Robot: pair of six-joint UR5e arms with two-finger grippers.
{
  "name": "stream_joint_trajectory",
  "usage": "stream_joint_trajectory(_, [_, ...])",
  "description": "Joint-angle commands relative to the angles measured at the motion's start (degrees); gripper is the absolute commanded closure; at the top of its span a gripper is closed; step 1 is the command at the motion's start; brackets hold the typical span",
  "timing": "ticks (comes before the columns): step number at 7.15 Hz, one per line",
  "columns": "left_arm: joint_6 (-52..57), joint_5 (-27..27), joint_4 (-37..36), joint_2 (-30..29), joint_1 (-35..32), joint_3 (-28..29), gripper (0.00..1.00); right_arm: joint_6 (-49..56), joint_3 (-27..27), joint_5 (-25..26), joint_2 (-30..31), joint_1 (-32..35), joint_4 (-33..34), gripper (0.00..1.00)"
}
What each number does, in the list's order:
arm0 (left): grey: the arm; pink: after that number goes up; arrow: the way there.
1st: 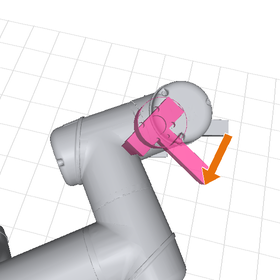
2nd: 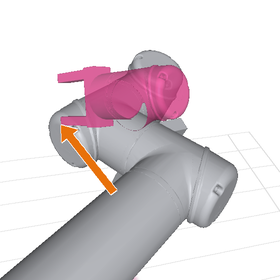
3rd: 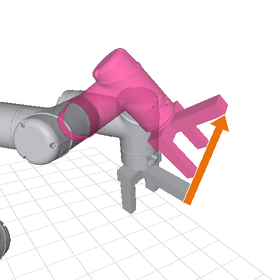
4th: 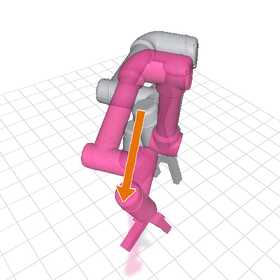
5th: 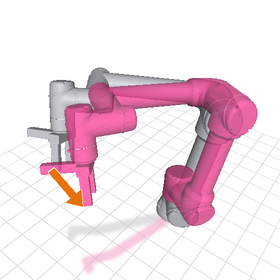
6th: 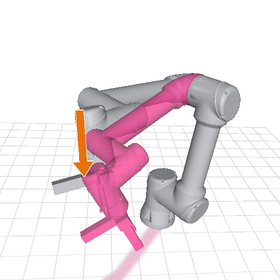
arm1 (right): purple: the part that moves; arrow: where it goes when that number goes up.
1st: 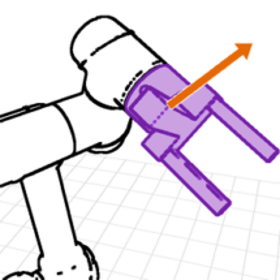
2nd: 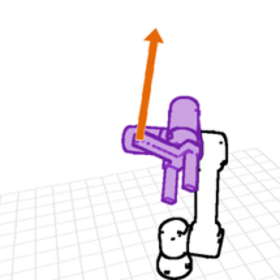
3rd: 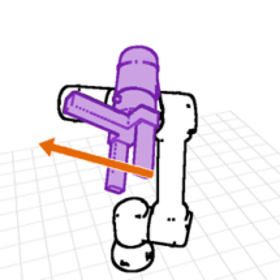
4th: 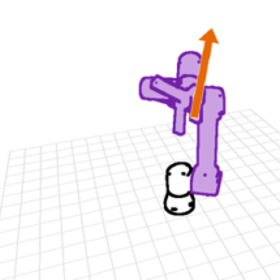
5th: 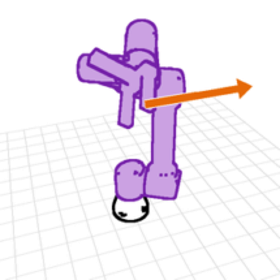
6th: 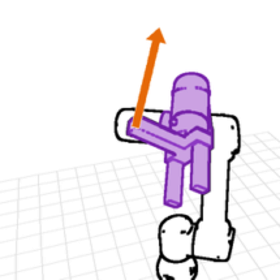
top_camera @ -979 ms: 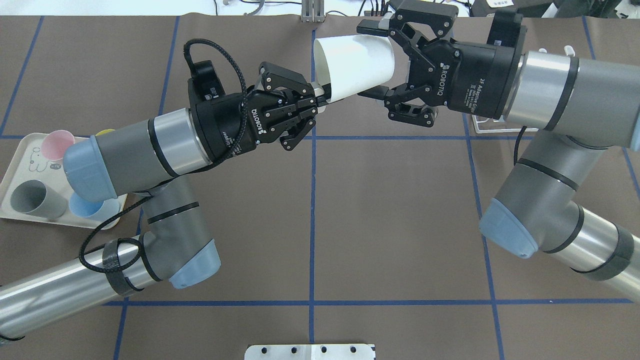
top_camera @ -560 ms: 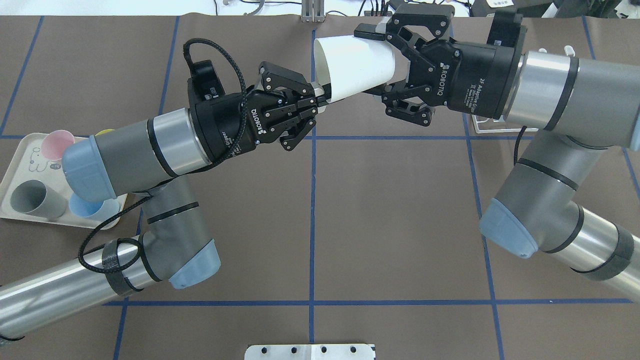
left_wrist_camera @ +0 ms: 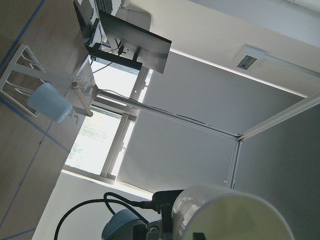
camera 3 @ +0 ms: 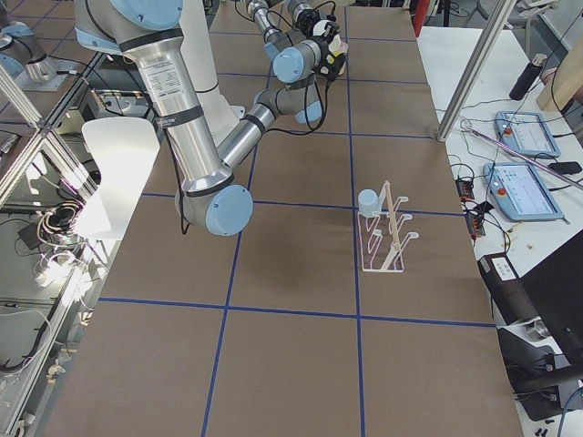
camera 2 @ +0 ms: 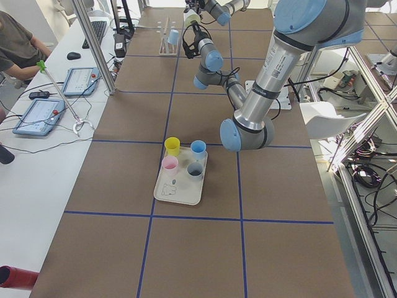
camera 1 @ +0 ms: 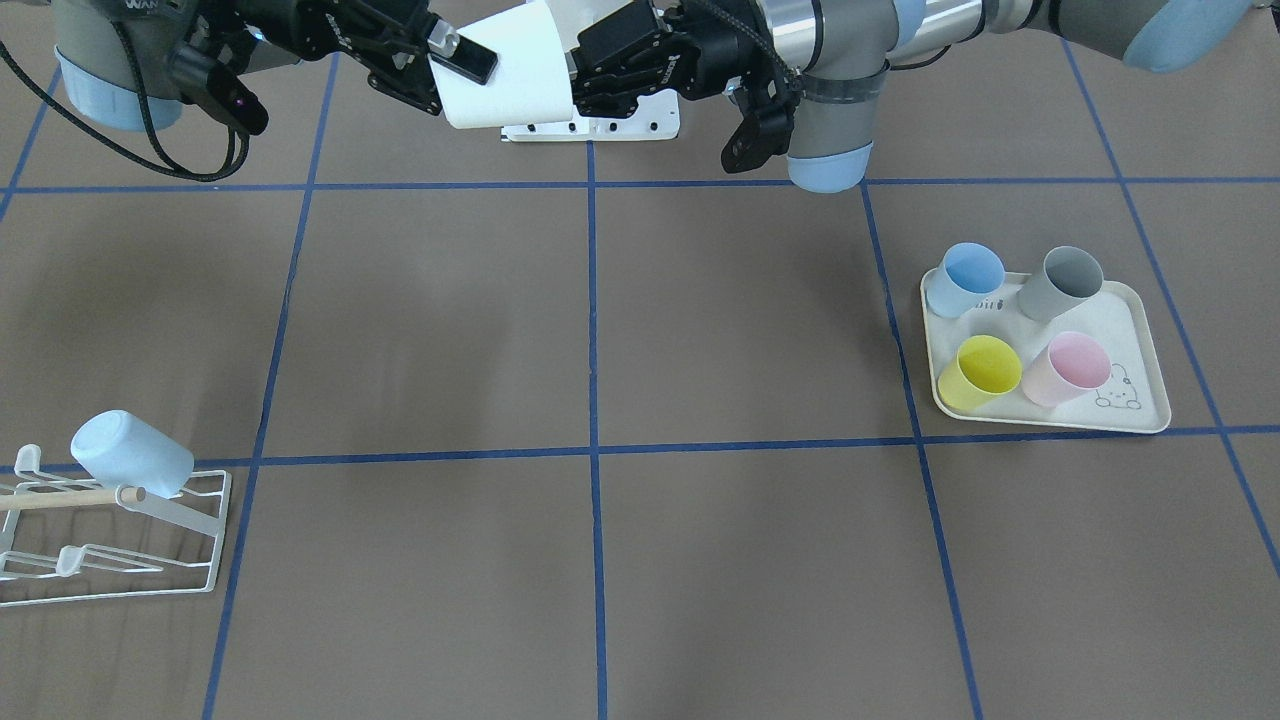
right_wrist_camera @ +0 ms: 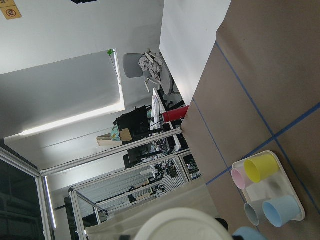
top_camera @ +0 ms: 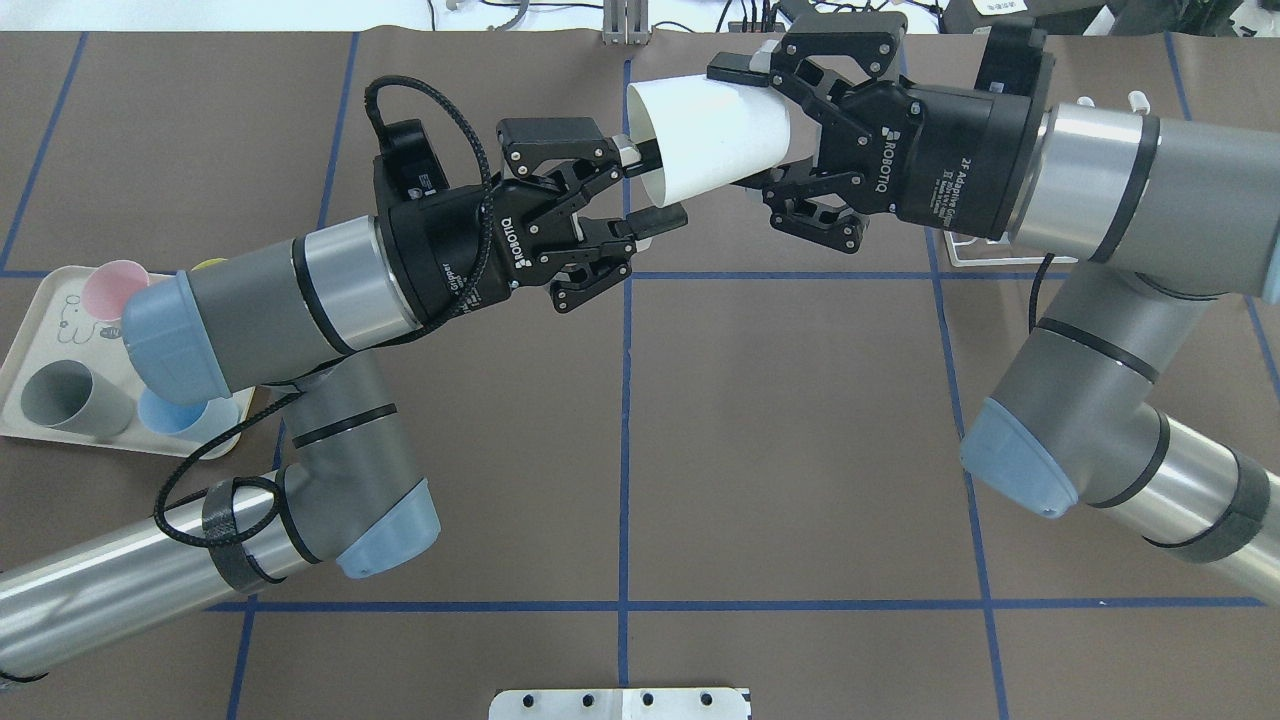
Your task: Transfer IKEA cup to right arm and place on rack
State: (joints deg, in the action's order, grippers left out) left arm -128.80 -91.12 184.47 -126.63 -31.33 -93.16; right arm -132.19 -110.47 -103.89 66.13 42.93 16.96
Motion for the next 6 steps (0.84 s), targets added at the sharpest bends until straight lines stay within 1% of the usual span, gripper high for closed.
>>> stream_joint_trajectory(1, [0.1,0.1,-0.2,0.3,-1.0,-0.1,0.36,0.7,0.1,-0.1,1.4,1.4,0.3,1.0])
stream_joint_trajectory(2, [0.1,0.0,-0.3,0.3,-2.6,0.1,0.36,1.5,0.1,-0.4,3.5,3.5,0.4,1.0])
stream_joint_trajectory(3, [0.1,0.0,-0.3,0.4,-3.7,0.6,0.35,3.4,0.0,-1.9,5.8,5.8,1.0,1.0])
stream_joint_trajectory(4, [0.2,-0.1,-0.1,0.6,-4.8,1.0,0.35,6.9,-0.3,-3.7,8.5,9.1,5.1,1.0])
stream_joint_trajectory(6, [0.2,-0.1,-0.2,0.6,-4.7,2.7,0.35,23.7,-0.5,-7.4,16.2,17.0,12.4,1.0])
